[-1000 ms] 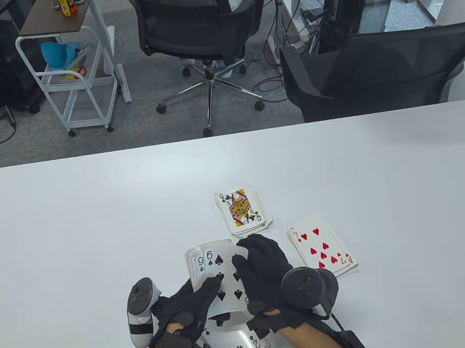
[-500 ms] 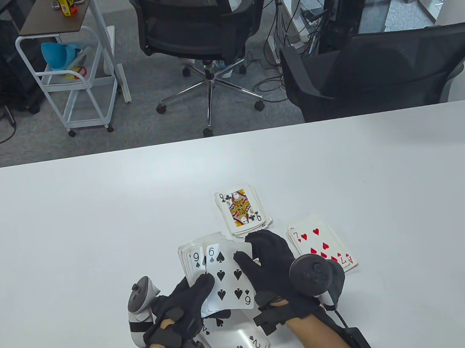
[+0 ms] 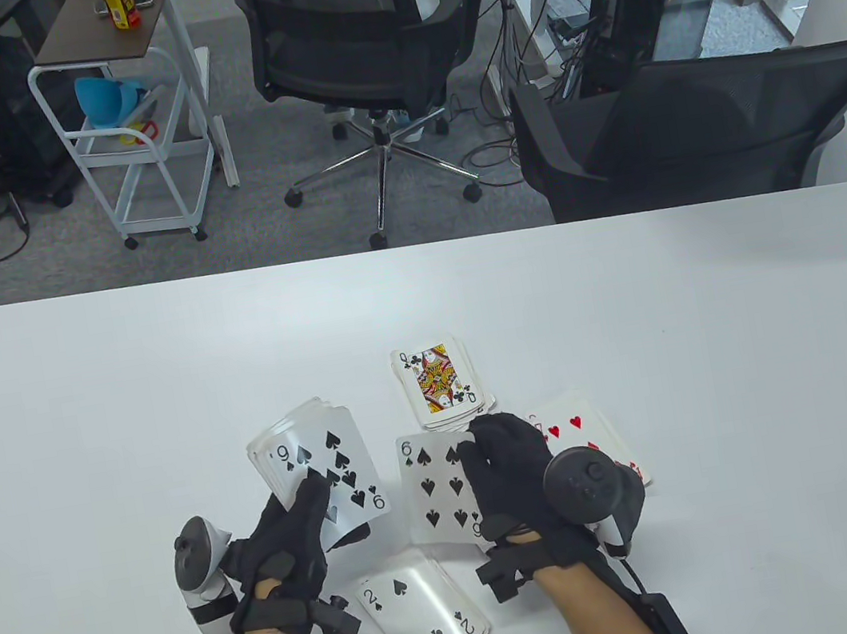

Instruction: Playing card suit sorting

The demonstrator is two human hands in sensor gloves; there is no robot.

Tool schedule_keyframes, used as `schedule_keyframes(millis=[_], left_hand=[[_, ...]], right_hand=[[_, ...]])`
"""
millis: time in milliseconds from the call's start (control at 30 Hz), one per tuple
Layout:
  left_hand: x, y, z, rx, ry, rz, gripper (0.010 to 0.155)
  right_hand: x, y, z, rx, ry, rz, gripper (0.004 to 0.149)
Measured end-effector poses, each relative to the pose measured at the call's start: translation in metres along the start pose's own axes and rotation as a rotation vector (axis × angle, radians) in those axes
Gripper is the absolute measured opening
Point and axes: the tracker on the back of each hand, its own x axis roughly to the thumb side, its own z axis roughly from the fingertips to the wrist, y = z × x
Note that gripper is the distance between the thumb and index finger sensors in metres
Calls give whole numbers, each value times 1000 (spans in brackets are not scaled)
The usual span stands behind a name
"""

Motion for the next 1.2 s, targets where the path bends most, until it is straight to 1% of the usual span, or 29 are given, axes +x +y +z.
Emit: schedule_keyframes(millis=[100,167,233,367,467,533,567,600,667,733,833,900,933,1033,1067,1167,1200], left_hand=[[3,2,1,19,-21,4,54],[3,2,2,25,-25,9,54],[3,2,2,26,-22,10,54],[2,2,1,23,-8,7,54],[0,0,0,11,2,-5,54],[-1,-1,1,2,7,-18,54],[-1,-2,1,1,7,-23,54],[-2,-3,1,-4,11,-31,54],[-2,-7,2,-10,8,-37,54],[-1,-11,2,-27,0,-47,54],[-1,-15,3,-38,-5,-59,54],[-4,-17,4,-33,0,-73,54],[-6,-17,4,-30,7,-80,54],[-11,-17,2,-26,23,-105,54],[-14,-18,2,-26,31,-115,54],[-20,-22,1,-39,53,-142,54],[-21,-23,1,-44,57,-148,54]], right_hand=[[12,20,0,260,7,78,38],[18,35,3,371,11,160,38],[24,52,5,385,8,238,38],[29,77,10,417,-2,330,40],[28,90,10,419,12,412,40],[24,100,9,439,-8,461,39],[23,102,9,437,-7,471,40],[22,103,9,415,-2,522,39],[22,102,8,400,-16,556,41],[21,98,8,373,-11,573,43],[21,89,8,370,5,589,45],[20,76,6,317,3,502,44],[18,68,6,280,-9,429,43],[14,47,5,160,-28,276,44],[12,39,5,97,-44,218,45],[9,26,6,-41,-65,111,49],[8,24,6,-58,-70,98,50]])
